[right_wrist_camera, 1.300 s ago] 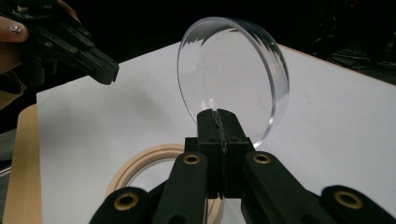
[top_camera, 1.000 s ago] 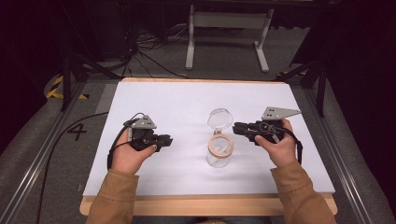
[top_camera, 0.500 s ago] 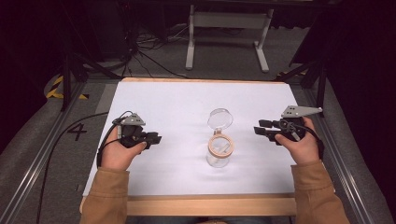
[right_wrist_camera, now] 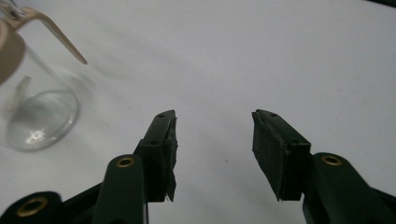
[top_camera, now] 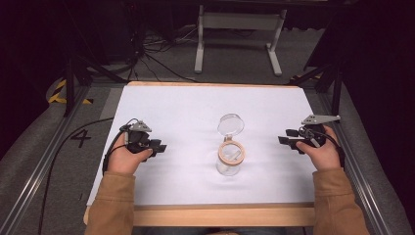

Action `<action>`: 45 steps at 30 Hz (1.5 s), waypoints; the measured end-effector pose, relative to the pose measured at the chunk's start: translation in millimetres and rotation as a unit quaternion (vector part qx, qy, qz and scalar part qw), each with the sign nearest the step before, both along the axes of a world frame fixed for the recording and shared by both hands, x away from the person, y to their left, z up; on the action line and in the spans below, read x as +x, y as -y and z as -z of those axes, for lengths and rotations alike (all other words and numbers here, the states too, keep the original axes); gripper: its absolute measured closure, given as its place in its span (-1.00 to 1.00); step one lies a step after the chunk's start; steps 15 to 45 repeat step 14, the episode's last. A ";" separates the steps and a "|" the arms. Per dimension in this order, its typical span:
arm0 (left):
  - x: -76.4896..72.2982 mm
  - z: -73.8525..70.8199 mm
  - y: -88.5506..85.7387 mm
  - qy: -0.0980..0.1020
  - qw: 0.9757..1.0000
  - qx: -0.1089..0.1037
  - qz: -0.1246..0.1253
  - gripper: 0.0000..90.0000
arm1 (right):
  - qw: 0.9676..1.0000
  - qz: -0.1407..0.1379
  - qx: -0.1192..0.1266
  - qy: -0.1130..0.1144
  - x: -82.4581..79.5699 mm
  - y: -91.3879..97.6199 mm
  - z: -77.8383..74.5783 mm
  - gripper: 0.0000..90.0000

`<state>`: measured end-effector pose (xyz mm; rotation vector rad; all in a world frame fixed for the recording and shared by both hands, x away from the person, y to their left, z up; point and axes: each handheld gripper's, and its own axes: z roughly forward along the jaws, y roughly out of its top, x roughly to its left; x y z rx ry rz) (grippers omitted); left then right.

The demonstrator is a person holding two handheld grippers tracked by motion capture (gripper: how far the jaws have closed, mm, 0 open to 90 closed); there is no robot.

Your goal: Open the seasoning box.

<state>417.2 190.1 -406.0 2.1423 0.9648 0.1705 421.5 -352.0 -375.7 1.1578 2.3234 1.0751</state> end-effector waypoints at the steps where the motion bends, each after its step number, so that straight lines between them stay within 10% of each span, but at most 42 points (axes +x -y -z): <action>1: 1.4 2.3 -0.4 -0.003 1.000 0.002 0.002 0.42 | 1.000 0.005 0.001 -0.007 1.1 1.5 3.5 0.11; 14: 10.7 25.7 4.5 -0.020 1.000 0.015 0.010 0.11 | 0.997 0.023 -0.027 -0.063 17.0 11.6 46.8 0.04; 45: 10.7 25.7 4.5 -0.020 1.000 0.015 0.010 0.11 | 0.997 0.023 -0.027 -0.063 17.0 11.6 46.8 0.04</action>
